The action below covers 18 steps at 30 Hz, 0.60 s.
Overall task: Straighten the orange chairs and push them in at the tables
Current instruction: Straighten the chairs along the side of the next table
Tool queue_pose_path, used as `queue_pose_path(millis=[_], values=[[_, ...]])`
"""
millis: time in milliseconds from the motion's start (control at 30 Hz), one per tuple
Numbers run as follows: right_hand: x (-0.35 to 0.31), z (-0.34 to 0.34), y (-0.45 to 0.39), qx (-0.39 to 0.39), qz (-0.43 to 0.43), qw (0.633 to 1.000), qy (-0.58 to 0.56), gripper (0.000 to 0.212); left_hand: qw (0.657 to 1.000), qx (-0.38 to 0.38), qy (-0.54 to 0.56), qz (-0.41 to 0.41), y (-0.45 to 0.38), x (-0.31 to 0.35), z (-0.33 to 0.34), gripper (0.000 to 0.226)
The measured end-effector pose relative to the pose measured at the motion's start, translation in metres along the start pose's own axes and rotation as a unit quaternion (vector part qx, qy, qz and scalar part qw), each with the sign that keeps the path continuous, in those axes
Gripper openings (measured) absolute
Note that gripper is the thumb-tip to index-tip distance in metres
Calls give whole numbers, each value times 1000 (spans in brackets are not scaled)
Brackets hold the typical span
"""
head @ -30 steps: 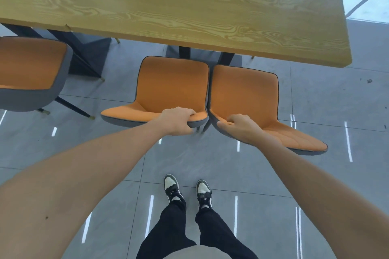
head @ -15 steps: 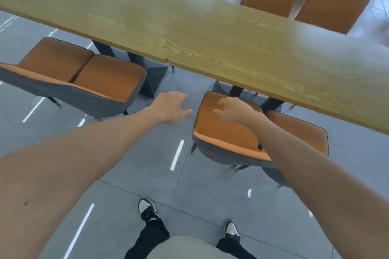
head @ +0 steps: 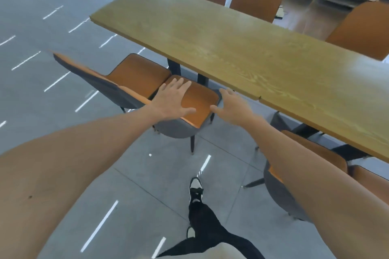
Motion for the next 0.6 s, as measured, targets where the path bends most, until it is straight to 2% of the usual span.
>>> queue_pose_path(millis=[133,433,600], values=[[-59,16,-65,12,-15,1000,-17,82,999,-7,-10,-33,-19,-83,-12,109],[-169,66,-155,-36,-3,998,-52,87,995,-68,1,-77,-49,-237,-19,121],[-218,128,-173,-108,38,989,-94,109,987,-147,-30,-52,-62,-330,4,126]])
Point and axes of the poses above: each hand's wrist, its own y-axis away from the middle knuckle, its own z-axis out of the palm, x = y × z, the point moved 6 cm from there along -y, towards the middle knuckle
